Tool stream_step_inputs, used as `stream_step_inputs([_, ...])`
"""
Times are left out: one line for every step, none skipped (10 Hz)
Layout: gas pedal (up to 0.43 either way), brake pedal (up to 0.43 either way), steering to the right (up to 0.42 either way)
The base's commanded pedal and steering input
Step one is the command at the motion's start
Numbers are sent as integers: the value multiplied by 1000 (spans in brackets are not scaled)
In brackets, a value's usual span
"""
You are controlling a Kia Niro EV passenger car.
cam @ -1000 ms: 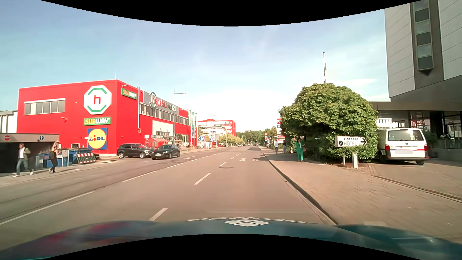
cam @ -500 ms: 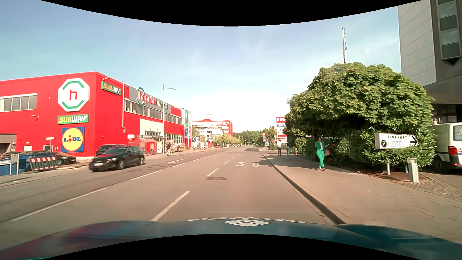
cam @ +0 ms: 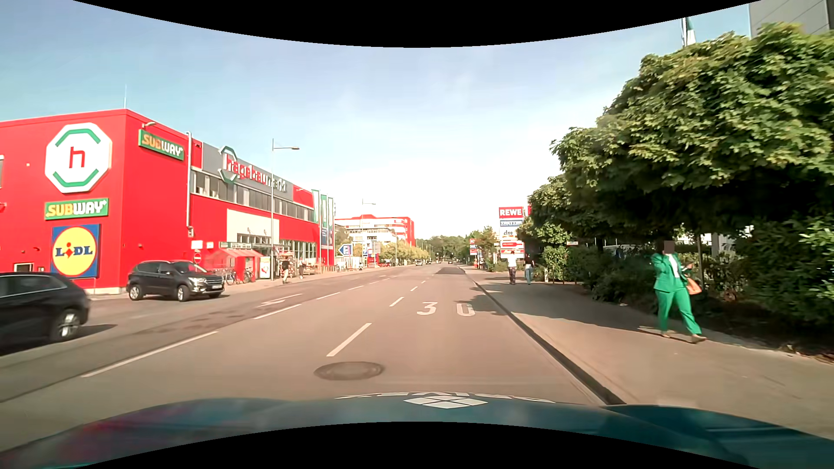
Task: Follow the waypoints while adhering to traffic rules and regulations
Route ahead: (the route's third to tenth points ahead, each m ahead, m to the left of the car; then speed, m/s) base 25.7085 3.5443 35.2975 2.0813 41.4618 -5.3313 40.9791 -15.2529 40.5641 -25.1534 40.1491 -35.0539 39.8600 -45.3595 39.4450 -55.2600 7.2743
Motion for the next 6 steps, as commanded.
stream_step_inputs([110, 0, 15])
stream_step_inputs([110, 0, 15])
stream_step_inputs([110, 0, 14])
stream_step_inputs([110, 0, 14])
stream_step_inputs([110, 0, 14])
stream_step_inputs([110, 0, 14])
